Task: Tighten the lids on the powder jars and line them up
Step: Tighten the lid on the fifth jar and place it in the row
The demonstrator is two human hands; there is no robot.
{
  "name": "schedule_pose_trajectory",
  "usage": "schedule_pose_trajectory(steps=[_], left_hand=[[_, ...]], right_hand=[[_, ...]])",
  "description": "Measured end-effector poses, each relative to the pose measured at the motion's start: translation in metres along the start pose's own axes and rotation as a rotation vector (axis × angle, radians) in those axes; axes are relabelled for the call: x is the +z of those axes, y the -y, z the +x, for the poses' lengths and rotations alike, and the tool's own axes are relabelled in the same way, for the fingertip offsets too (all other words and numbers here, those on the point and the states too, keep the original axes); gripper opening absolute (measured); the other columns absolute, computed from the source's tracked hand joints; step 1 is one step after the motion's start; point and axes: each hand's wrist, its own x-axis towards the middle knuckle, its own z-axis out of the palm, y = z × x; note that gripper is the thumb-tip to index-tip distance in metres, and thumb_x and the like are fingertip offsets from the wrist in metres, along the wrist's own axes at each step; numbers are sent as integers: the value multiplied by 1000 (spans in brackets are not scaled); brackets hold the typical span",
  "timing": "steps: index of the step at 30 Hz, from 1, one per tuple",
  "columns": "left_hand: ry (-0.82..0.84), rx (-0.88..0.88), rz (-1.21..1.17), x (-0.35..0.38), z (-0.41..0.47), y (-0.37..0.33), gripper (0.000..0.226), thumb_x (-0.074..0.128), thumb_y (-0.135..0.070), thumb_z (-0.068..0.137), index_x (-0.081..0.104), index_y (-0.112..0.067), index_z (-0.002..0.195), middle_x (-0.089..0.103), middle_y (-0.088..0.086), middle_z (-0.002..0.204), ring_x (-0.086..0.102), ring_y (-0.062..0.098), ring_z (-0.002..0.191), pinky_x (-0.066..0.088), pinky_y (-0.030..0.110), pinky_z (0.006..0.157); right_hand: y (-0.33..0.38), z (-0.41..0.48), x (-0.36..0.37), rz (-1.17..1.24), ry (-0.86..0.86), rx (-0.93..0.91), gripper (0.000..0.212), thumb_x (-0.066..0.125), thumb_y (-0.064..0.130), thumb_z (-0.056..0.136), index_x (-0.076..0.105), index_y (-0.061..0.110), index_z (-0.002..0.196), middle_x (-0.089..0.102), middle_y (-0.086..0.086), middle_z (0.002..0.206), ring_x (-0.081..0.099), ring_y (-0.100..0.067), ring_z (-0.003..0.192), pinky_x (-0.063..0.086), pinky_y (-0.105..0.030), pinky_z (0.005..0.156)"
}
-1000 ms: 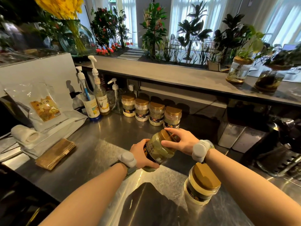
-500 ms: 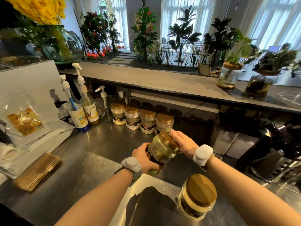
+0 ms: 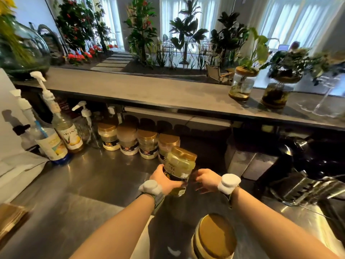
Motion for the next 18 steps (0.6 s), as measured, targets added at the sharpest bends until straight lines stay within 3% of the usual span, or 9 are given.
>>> schedule_pose_trajectory(steps=[2, 7, 11, 15, 18], left_hand=[[3, -13, 3, 5, 8, -4, 112, 83, -61, 42, 37, -22, 136, 56, -2, 131, 54, 21, 121, 47, 39, 102], [94, -33, 45, 18, 36, -11, 97, 85, -46, 58, 36, -12, 135, 50, 6, 134, 49, 25, 125, 46, 38, 102], [151, -32, 32, 25, 60, -6, 74, 79, -27, 72, 41, -9, 133, 55, 7, 132, 52, 25, 123, 46, 31, 98], [217, -52, 37, 29, 80, 1, 75, 67, -21, 85, 23, -15, 146, 47, 11, 140, 47, 28, 129, 43, 30, 101], [285, -106, 0, 37, 96, 1, 71, 51, -12, 95, 8, -19, 151, 27, 10, 154, 37, 24, 135, 39, 25, 98]], right_hand=[[-2, 5, 1, -55, -33, -41, 27, 45, -4, 91, 58, 5, 113, 63, -19, 95, 65, -23, 71, 55, -27, 60], [-12, 30, -4, -110, -185, -75, 17, 58, 6, 82, 66, 4, 97, 70, -14, 89, 68, -27, 81, 58, -38, 75], [-15, 48, -16, -89, -234, -143, 33, 61, 6, 75, 66, 8, 107, 71, -11, 99, 68, -28, 95, 56, -40, 85], [-11, 51, -24, -80, -273, -170, 59, 81, 15, 63, 60, 14, 118, 69, -2, 107, 66, -21, 100, 55, -34, 86], [-14, 63, -29, -8, -271, -144, 68, 87, 18, 59, 58, 15, 120, 67, 2, 110, 63, -18, 103, 52, -30, 87]])
